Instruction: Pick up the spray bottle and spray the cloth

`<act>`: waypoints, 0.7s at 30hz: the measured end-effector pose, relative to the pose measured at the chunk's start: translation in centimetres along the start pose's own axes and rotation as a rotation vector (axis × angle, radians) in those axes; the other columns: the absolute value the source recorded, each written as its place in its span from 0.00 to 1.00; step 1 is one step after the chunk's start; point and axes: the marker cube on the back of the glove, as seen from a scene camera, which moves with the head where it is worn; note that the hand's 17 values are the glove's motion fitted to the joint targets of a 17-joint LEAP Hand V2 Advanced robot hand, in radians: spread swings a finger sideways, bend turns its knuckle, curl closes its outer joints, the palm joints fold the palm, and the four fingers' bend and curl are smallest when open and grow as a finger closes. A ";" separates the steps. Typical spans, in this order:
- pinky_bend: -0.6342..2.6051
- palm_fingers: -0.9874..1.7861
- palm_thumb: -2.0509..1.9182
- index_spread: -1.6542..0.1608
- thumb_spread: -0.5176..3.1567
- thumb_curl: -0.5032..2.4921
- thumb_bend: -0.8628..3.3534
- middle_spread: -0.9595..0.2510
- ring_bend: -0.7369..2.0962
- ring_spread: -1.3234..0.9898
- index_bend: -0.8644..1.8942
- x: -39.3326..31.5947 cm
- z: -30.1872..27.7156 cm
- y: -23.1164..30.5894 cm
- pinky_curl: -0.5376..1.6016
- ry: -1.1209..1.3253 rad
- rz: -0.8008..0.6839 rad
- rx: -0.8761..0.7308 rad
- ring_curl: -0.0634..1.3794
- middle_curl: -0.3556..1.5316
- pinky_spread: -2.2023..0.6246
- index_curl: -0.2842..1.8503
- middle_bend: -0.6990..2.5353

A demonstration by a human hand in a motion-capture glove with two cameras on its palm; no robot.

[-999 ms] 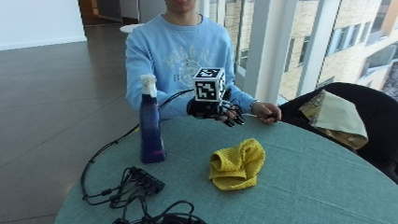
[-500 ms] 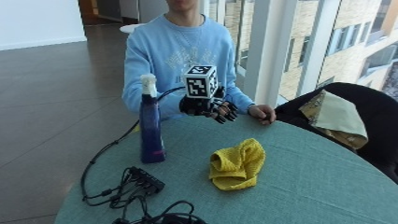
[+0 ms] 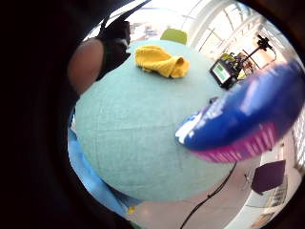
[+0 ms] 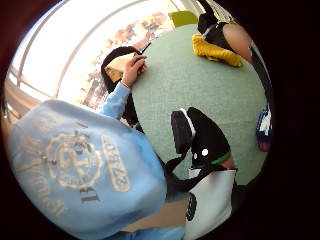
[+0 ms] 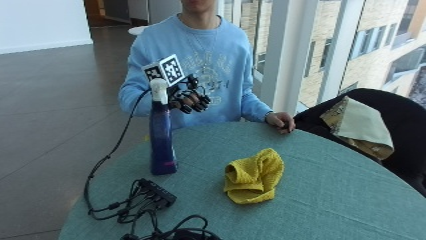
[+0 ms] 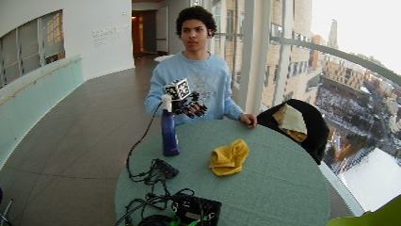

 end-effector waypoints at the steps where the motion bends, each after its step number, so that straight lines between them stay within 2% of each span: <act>1: 0.25 0.61 0.68 0.70 0.46 0.28 0.23 0.72 0.34 0.56 0.37 0.3 -0.2 0.2 0.38 0.000 0.012 0.018 0.23 0.37 0.86 0.28 0.28; 4: 0.25 0.63 0.69 0.71 0.46 0.28 0.23 0.72 0.35 0.56 0.37 2.0 -1.4 1.9 0.38 -0.039 0.058 0.124 0.24 0.38 0.85 0.29 0.28; 10: 0.25 0.64 0.70 0.71 0.46 0.29 0.23 0.72 0.36 0.55 0.37 5.4 -3.2 5.9 0.38 -0.274 0.226 0.333 0.26 0.38 0.85 0.29 0.28; 15: 0.25 0.63 0.70 0.71 0.46 0.29 0.22 0.72 0.36 0.55 0.37 7.5 -3.7 6.7 0.39 -0.382 0.329 0.497 0.26 0.39 0.85 0.29 0.28; 21: 0.26 0.61 0.69 0.71 0.46 0.29 0.21 0.73 0.34 0.56 0.36 10.2 -3.3 6.2 0.39 -0.539 0.471 0.588 0.26 0.39 0.85 0.29 0.28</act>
